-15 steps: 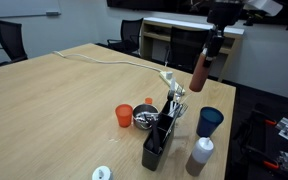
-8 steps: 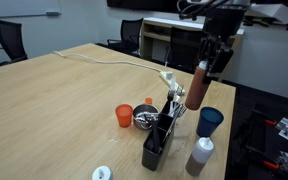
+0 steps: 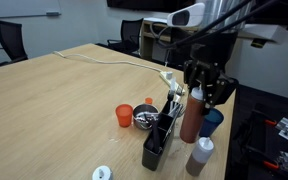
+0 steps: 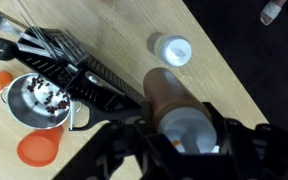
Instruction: Pick the sauce bottle and move it to the left on the table
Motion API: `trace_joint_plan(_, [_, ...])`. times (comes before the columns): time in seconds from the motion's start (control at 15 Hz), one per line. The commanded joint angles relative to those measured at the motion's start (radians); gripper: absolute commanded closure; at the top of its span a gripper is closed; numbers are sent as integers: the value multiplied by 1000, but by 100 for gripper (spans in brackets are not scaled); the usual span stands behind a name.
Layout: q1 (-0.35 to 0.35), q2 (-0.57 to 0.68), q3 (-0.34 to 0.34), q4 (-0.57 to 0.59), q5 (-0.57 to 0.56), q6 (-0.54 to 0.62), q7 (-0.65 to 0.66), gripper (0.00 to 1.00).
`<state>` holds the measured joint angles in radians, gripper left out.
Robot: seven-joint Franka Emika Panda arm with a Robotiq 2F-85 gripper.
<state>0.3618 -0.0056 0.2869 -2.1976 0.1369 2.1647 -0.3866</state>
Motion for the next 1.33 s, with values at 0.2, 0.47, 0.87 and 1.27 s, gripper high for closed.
trace_joint_plan(0.2, [-4,115,64,110,42,-13,-186,73])
trace_joint_plan(0.47, [-17,196,94,82,107,13,-282,73])
trace_joint_plan(0.87, [-31,329,135,39,184,185,-356,73])
trace_joint_plan(1.27, [-19,378,138,22,56,260,-313,73])
